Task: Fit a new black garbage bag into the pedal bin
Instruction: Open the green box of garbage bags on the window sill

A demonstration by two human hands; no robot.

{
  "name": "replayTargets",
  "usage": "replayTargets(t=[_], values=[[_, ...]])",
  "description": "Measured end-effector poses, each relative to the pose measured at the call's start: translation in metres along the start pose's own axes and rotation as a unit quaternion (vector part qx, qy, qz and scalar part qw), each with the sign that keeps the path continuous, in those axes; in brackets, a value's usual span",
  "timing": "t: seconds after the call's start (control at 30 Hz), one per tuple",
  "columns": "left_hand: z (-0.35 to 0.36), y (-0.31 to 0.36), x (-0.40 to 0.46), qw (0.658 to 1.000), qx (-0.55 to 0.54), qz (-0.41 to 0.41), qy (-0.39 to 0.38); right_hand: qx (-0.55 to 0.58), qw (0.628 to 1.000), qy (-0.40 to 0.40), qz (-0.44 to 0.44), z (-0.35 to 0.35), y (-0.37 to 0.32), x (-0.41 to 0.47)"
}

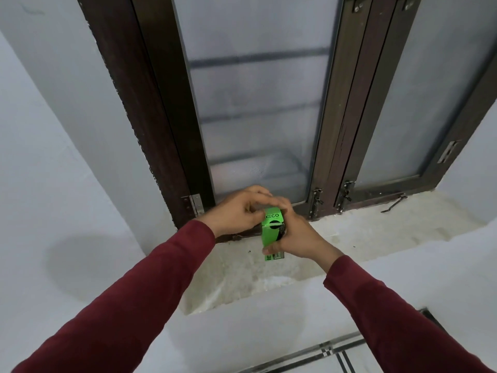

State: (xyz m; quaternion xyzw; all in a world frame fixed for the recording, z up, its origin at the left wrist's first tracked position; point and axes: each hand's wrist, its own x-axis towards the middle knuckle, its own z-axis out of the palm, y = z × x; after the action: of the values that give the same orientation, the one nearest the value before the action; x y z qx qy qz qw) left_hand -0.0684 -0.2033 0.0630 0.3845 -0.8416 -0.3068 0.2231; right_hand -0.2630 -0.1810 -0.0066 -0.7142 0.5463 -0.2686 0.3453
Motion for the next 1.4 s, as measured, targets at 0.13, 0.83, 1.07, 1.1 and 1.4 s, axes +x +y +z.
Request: replayTargets(t=[0.13,0.83,1.07,1.1,1.4], values=[[-0.016,0.017,0.005,0.993,0.055,-0.019,-0.102,0.018,0.999,-0.028,0.023,-0.012,0.004,0.003],[0.013,0.004,0.004,0.943,-0.290,-0.144,0.078,0.181,0.979,0.083,-0.046,-0.001,-0.004,-0.014],[0.010,0.001,0.006,0.918,-0.343,-0.185,0.074,0.185,0.977,0.097,-0.051,0.000,-0.005,-0.013],[0.011,0.001,0.007,0.911,-0.352,-0.199,0.078,0.172,0.978,0.098,-0.058,0.000,-0.005,-0.013],[0.025,-0.003,0.017,0.897,-0.293,-0.263,0.198,0.079,0.990,0.074,-0.093,0.012,-0.006,-0.010]])
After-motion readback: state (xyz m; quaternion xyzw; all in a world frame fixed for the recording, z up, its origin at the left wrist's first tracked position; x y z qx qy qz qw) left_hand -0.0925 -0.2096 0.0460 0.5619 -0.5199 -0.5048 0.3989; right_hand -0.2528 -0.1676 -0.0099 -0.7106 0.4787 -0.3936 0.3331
